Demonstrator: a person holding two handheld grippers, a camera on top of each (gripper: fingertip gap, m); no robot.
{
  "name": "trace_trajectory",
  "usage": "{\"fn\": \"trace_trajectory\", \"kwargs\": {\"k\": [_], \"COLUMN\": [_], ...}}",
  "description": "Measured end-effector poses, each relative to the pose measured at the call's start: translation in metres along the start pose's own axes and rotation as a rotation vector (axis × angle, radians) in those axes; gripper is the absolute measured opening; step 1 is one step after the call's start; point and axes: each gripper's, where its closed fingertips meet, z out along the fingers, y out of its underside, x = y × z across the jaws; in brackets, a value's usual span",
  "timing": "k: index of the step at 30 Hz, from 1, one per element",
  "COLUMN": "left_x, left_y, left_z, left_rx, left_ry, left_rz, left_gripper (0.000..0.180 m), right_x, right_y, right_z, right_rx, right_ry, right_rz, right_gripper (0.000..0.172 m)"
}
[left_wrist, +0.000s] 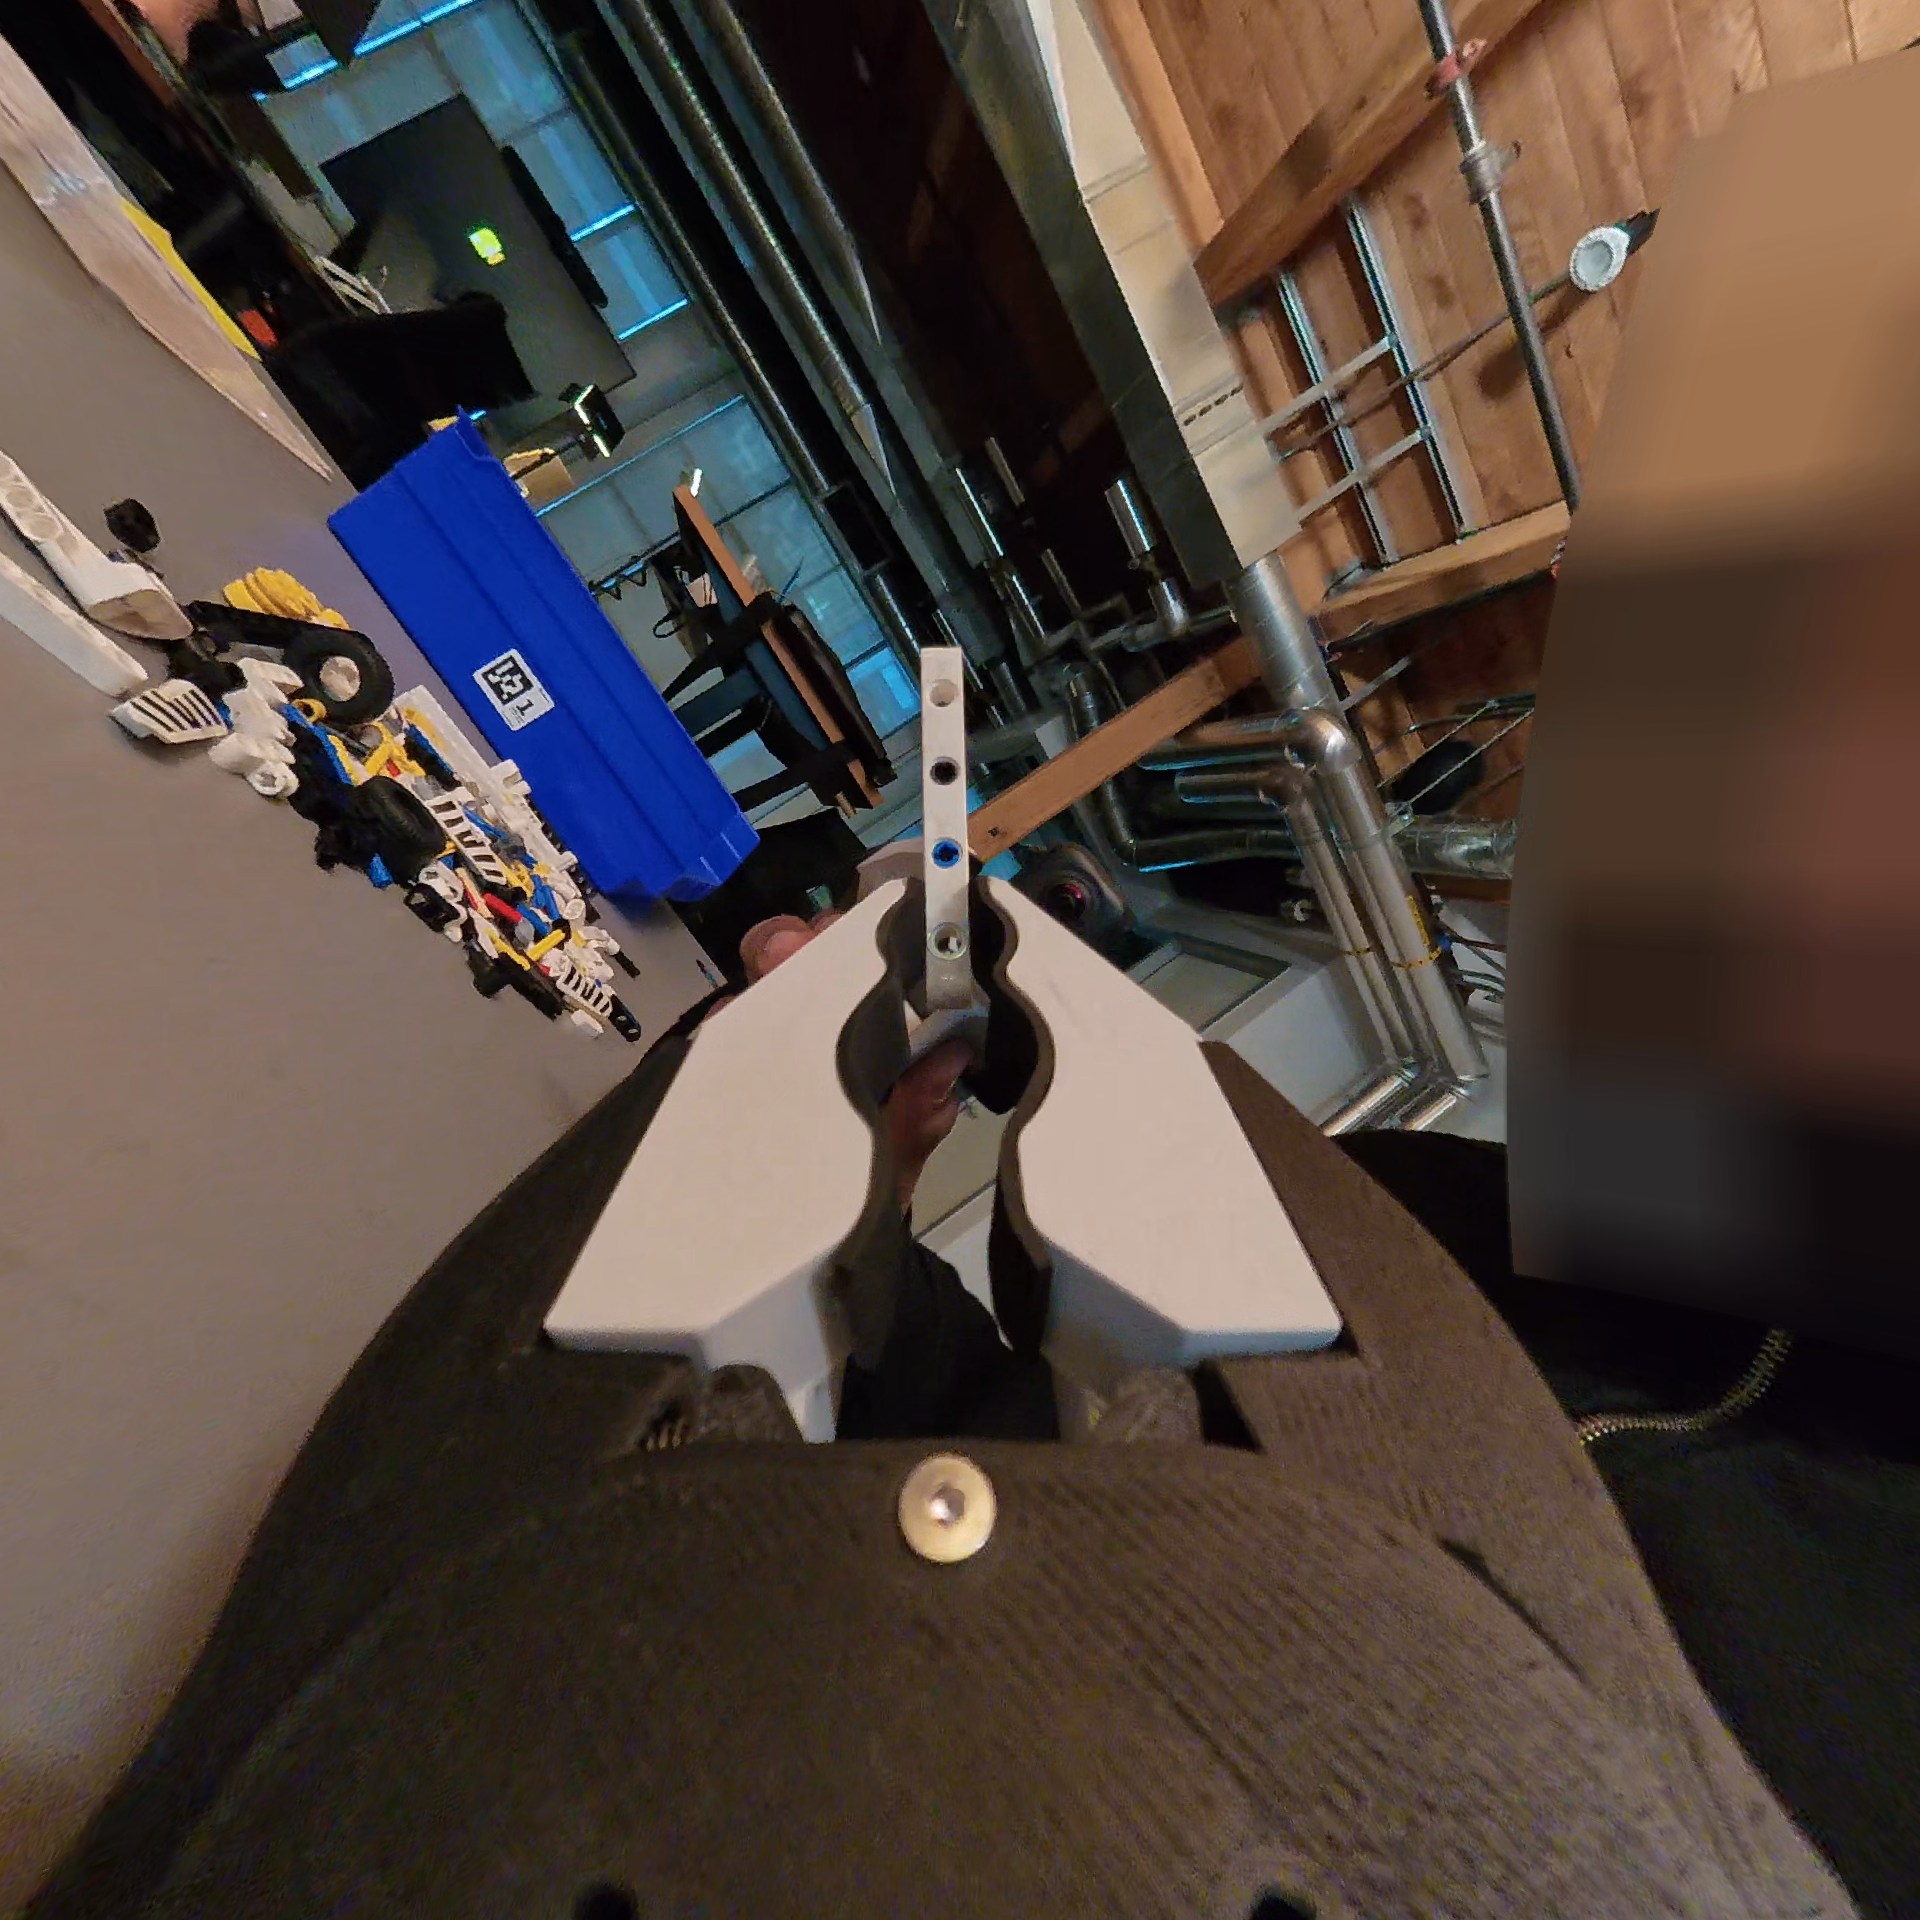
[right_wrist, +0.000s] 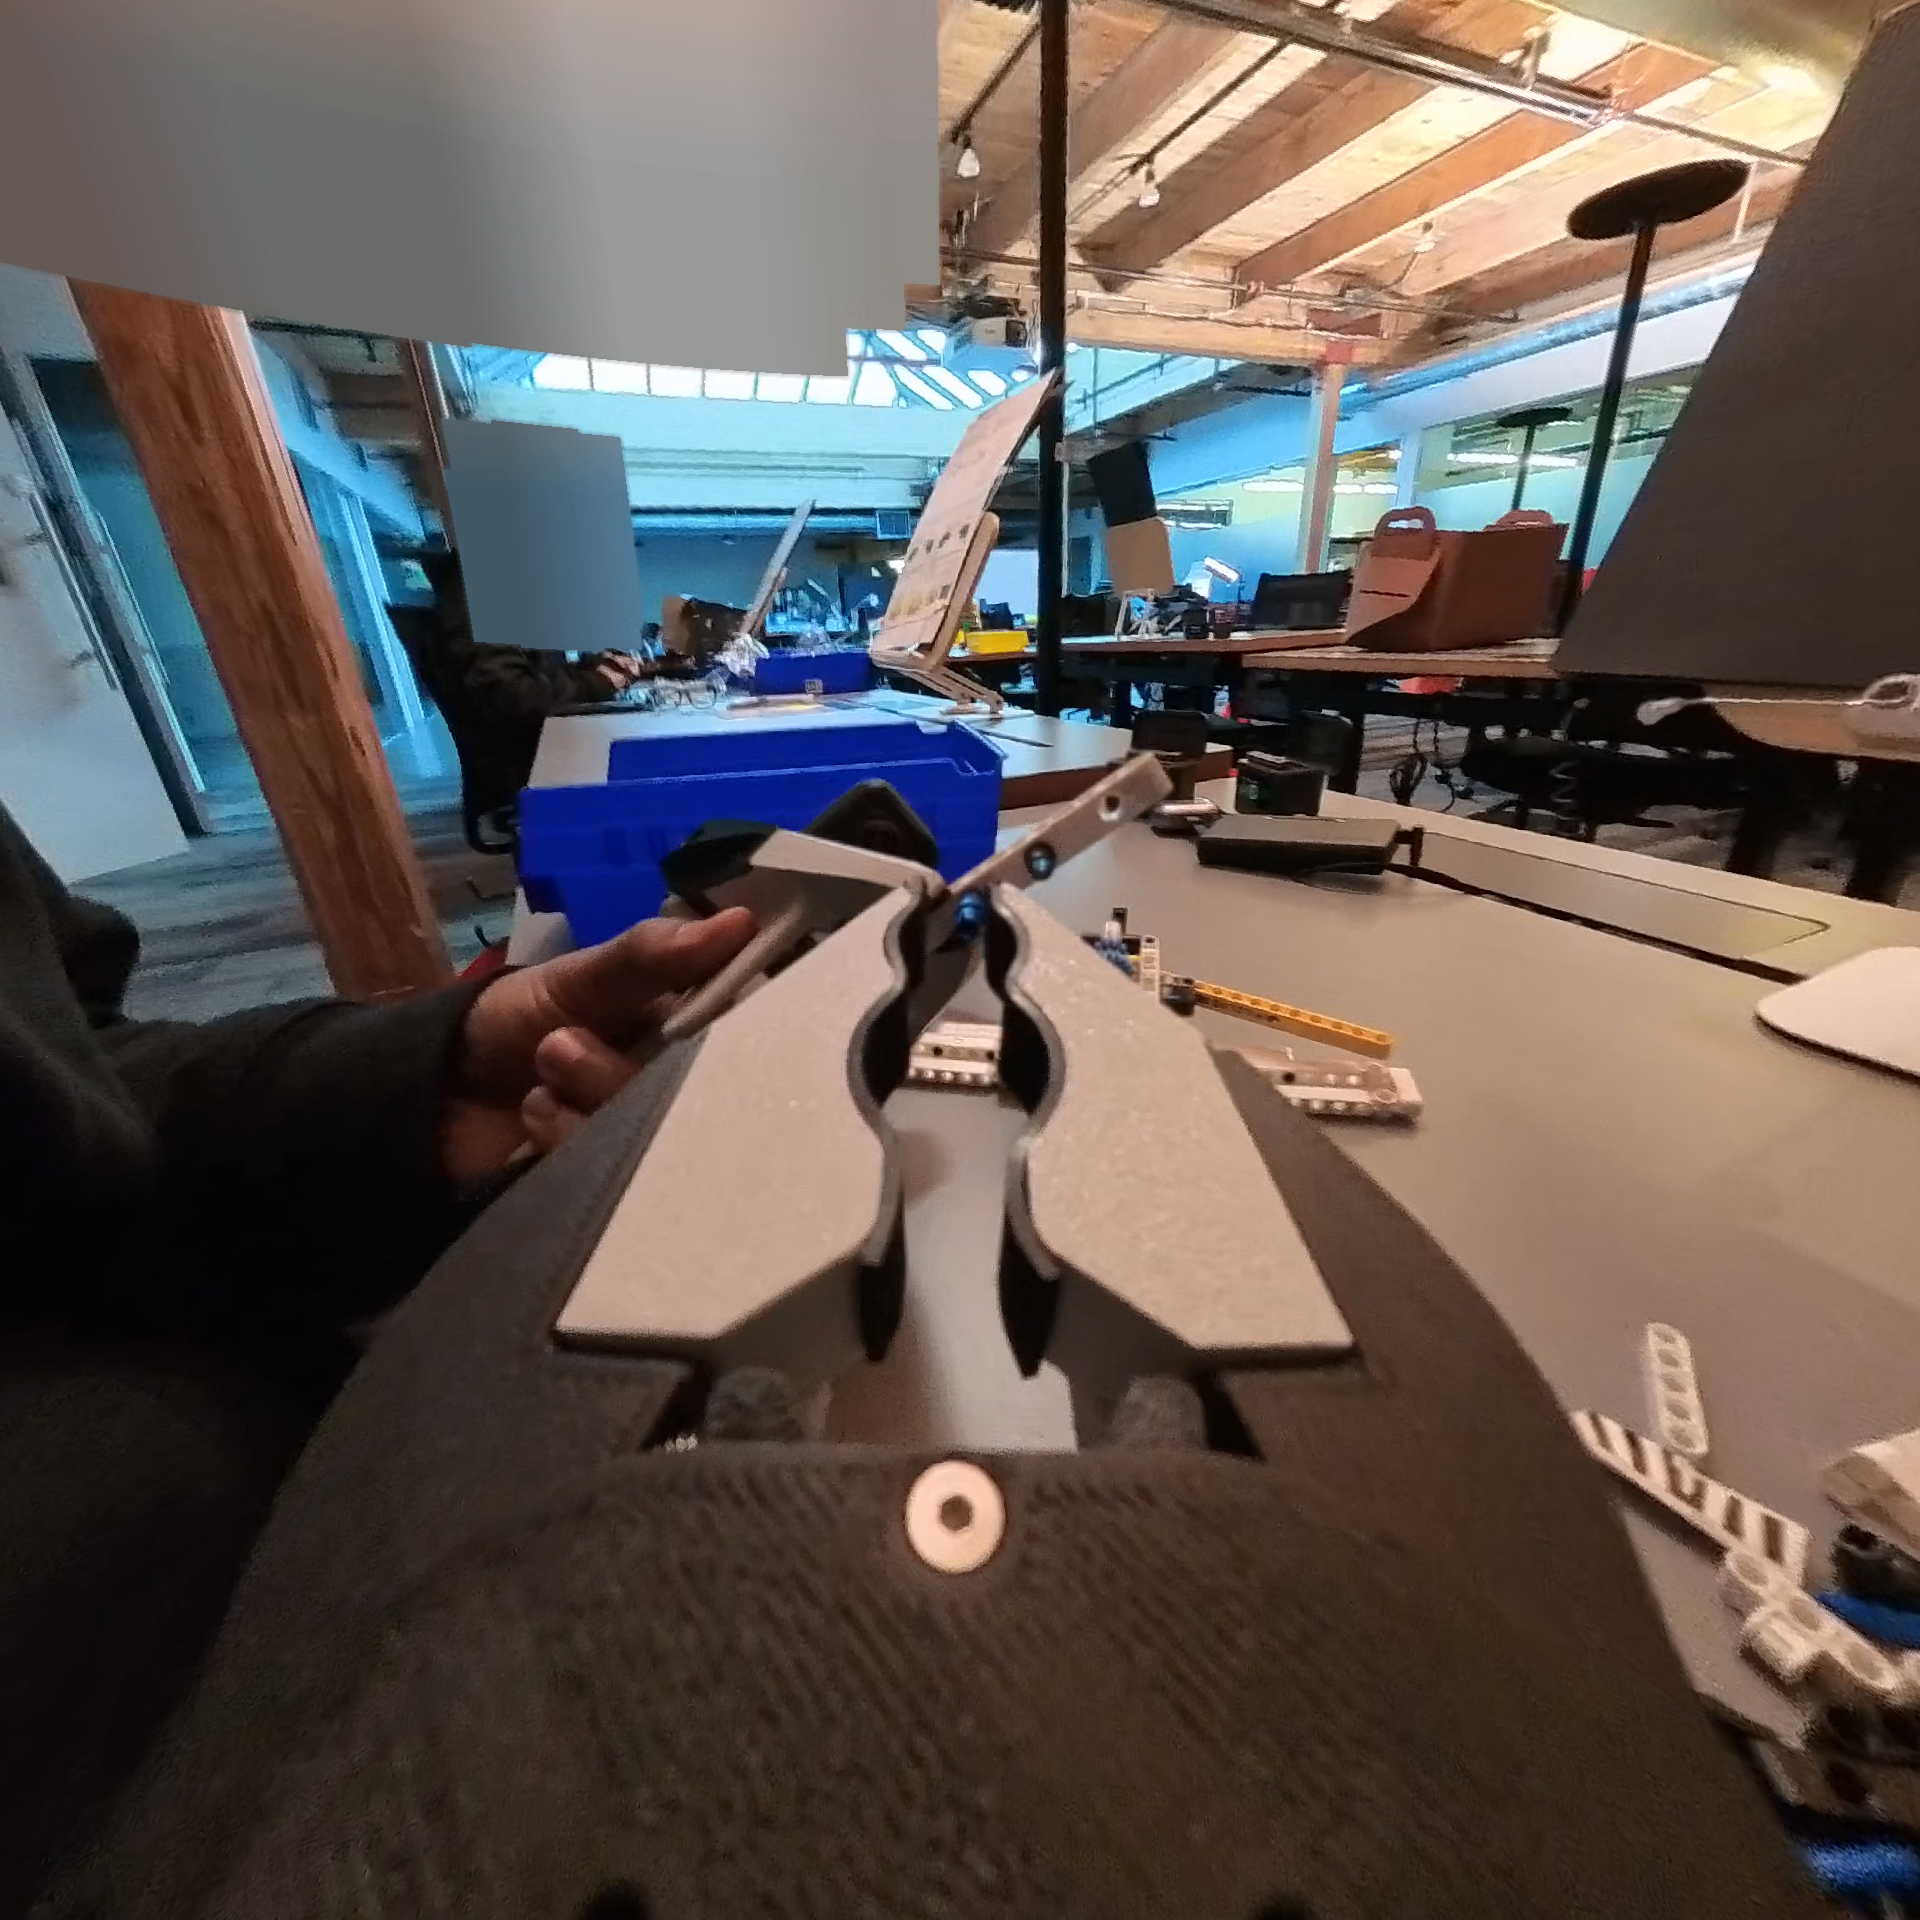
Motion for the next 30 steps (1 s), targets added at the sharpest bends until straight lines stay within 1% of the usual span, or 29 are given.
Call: {"fn": "trace_trajectory", "kwargs": {"k": [3, 5, 6, 7, 8, 9, 10, 11, 12, 13, 15, 17, 18, 19, 21, 24, 30], "left_x": [-0.001, 0.001, 0.005, 0.016, 0.022, 0.022, 0.018, 0.019, 0.023, 0.024, 0.016, 0.010, 0.007, 0.005, 0.002, 0.000, -0.004], "left_y": [0.001, -0.003, -0.009, -0.037, -0.065, -0.079, -0.079, -0.079, -0.076, -0.070, -0.062, -0.056, -0.052, -0.048, -0.041, -0.036, -0.023], "left_z": [-0.003, -0.005, -0.007, -0.022, -0.046, -0.062, -0.069, -0.073, -0.072, -0.067, -0.058, -0.051, -0.048, -0.046, -0.043, -0.041, -0.034], "left_rx": [-0.033, 0.012, 0.062, 0.237, 0.375, 0.394, 0.332, 0.307, 0.280, 0.237, 0.199, 0.181, 0.173, 0.158, 0.130, 0.097, 0.042], "left_ry": [-0.007, -0.031, -0.027, 0.020, 0.055, 0.009, -0.091, -0.150, -0.161, -0.159, -0.193, -0.173, -0.159, -0.154, -0.155, -0.173, -0.175], "left_rz": [0.006, 0.044, 0.060, 0.033, -0.008, 0.045, 0.153, 0.221, 0.249, 0.268, 0.302, 0.273, 0.257, 0.246, 0.247, 0.291, 0.321], "left_gripper": [0.005, 0.004, 0.006, 0.006, 0.005, 0.005, 0.006, 0.006, 0.006, 0.006, 0.006, 0.005, 0.005, 0.005, 0.005, 0.005, 0.005], "right_x": [-0.001, 0.000, 0.000, 0.002, 0.011, 0.025, 0.039, 0.052, 0.063, 0.072, 0.092, 0.111, 0.118, 0.121, 0.123, 0.122, 0.116], "right_y": [0.003, 0.005, 0.004, -0.002, -0.014, -0.026, -0.036, -0.042, -0.040, -0.034, -0.007, 0.029, 0.042, 0.048, 0.047, 0.039, 0.043], "right_z": [0.002, 0.003, 0.004, 0.003, -0.005, -0.020, -0.038, -0.053, -0.064, -0.069, -0.072, -0.080, -0.086, -0.089, -0.093, -0.100, -0.102], "right_rx": [-0.040, -0.066, -0.079, -0.069, -0.025, 0.025, 0.066, 0.079, 0.052, -0.008, -0.210, -0.469, -0.564, -0.619, -0.634, -0.604, -0.573], "right_ry": [0.001, -0.005, -0.016, -0.014, 0.025, 0.078, 0.123, 0.170, 0.216, 0.263, 0.380, 0.481, 0.519, 0.534, 0.552, 0.569, 0.542], "right_rz": [-0.051, -0.021, 0.019, 0.042, 0.049, 0.069, 0.099, 0.115, 0.120, 0.105, 0.039, 0.034, 0.028, 0.007, -0.042, -0.062, 0.006], "right_gripper": [0.006, 0.002, 0.002, 0.003, 0.002, 0.000, 0.000, 0.000, 0.000, 0.000, 0.000, 0.000, 0.000, 0.000, 0.000, 0.000, 0.004]}}
